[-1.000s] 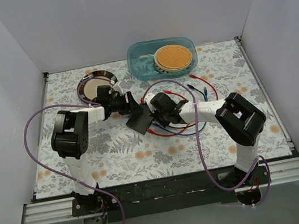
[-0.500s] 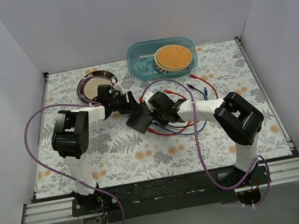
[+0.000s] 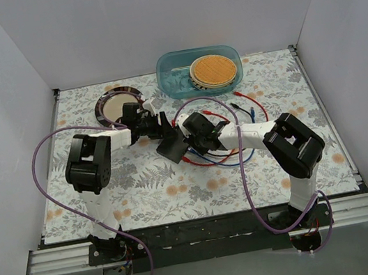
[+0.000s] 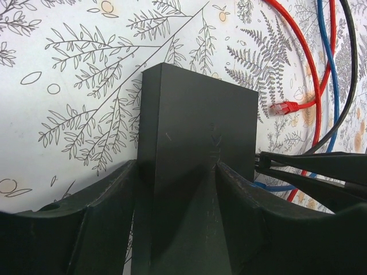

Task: Insert the plug into the switch port

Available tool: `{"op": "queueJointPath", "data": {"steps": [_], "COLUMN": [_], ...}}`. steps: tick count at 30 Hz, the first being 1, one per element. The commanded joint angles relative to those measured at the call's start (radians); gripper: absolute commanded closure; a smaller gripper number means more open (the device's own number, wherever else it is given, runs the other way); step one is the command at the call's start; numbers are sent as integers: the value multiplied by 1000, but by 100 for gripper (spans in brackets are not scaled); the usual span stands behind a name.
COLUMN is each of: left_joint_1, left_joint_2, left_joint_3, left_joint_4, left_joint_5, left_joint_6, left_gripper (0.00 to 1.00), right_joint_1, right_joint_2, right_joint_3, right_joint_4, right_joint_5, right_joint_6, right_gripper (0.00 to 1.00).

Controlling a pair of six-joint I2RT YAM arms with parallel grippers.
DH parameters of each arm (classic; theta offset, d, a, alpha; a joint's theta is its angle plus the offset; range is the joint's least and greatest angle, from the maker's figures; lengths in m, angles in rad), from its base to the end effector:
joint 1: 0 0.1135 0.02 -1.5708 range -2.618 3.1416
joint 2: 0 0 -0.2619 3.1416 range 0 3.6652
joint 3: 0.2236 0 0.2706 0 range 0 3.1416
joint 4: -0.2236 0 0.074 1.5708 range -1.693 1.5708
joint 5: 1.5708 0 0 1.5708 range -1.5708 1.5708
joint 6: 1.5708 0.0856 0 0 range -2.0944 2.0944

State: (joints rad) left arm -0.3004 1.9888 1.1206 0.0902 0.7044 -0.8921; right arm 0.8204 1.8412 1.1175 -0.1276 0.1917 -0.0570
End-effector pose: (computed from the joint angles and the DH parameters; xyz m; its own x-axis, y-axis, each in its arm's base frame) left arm 0.4056 -0.1837 0.0925 -0.9394 -0.3299 -0.0934 -0.1037 0.5329 -0.8398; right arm 0.3062 0.3045 0.1173 -0.4760 -0.5926 -0.6498 -0.6606 0.7287 -0.1806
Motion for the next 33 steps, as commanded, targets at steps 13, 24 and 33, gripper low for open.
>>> {"op": "queueJointPath", "data": {"steps": [13, 24, 33], "left_joint_1": [-154, -200, -210], "left_joint_2": [-4, -56, -87], "left_joint_3": [-30, -70, -85], "left_joint_4": [-72, -61, -72], "left_joint_5": [221, 237, 253], "left_joint_6": [-15, -22, 5], "left_gripper": [49, 50, 51], "right_joint_1": [20, 22, 20], "right_joint_2": [19, 47, 41], "right_joint_3": [154, 199, 197], "right_joint_4": [249, 289, 326], "right_joint_5": [-63, -92, -97], "right_joint_6": [-21, -23, -27], "right_gripper": [99, 99, 99]}}
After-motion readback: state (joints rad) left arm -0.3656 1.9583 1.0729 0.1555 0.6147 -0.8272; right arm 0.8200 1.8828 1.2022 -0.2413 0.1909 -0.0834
